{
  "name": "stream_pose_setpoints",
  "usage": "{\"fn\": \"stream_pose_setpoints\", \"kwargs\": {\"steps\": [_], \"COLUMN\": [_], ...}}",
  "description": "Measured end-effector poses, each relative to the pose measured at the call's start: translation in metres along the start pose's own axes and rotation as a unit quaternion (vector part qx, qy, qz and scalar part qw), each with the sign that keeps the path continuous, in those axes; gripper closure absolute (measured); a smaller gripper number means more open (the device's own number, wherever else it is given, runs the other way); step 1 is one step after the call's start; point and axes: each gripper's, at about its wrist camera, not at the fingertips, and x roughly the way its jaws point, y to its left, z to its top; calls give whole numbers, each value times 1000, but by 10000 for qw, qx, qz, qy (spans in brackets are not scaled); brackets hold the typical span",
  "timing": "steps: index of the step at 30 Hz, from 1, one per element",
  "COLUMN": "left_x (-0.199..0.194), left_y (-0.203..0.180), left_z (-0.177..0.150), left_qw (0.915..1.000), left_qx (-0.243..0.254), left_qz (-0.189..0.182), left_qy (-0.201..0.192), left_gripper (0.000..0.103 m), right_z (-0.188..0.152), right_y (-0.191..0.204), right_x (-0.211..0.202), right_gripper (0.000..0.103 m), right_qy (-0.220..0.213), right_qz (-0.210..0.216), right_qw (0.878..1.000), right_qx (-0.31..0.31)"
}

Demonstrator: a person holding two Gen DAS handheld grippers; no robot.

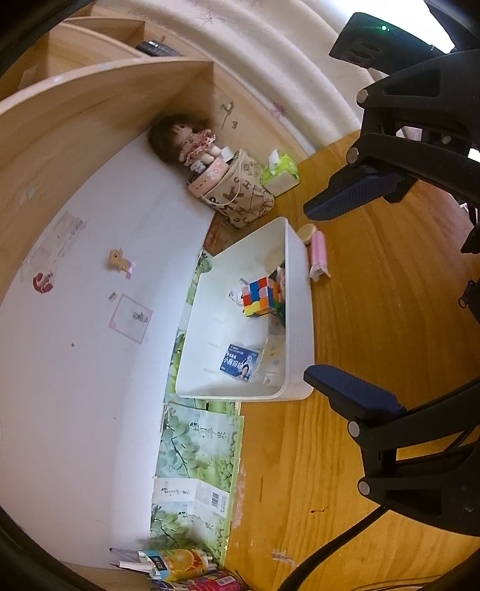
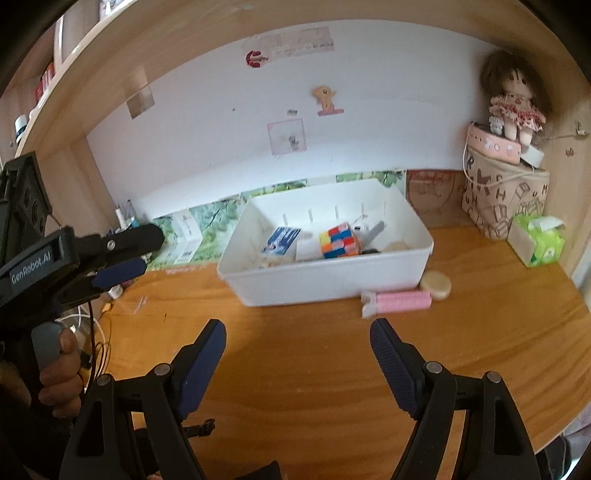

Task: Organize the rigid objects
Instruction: 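Withdraw both open tools from the bin back toward the desk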

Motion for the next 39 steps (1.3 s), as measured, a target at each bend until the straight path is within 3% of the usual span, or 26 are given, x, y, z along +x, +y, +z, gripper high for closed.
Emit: {"fn": "stream_pose_setpoints", "kwargs": {"steps": [13,25,39], "left_x": [-7,2,43], "left_y": [-15,-50,-97], "left_z": [-21,-33,-47], "left_qw": [9995,9979,9952], "left_qx": [163,144,-201], "left_qz": [215,533,814], "left_qy": [187,343,510], "left_gripper": [20,20,20], "right_z": [-28,-23,2], "right_y": [-5,-38,-127], "right_x": [-3,2,7], "right_gripper": [22,22,22], "right_qy": [175,293,554], "right_qz": [198,363,474], "right_qw": [9991,9982,9950], "right_qx": [321,373,682]}}
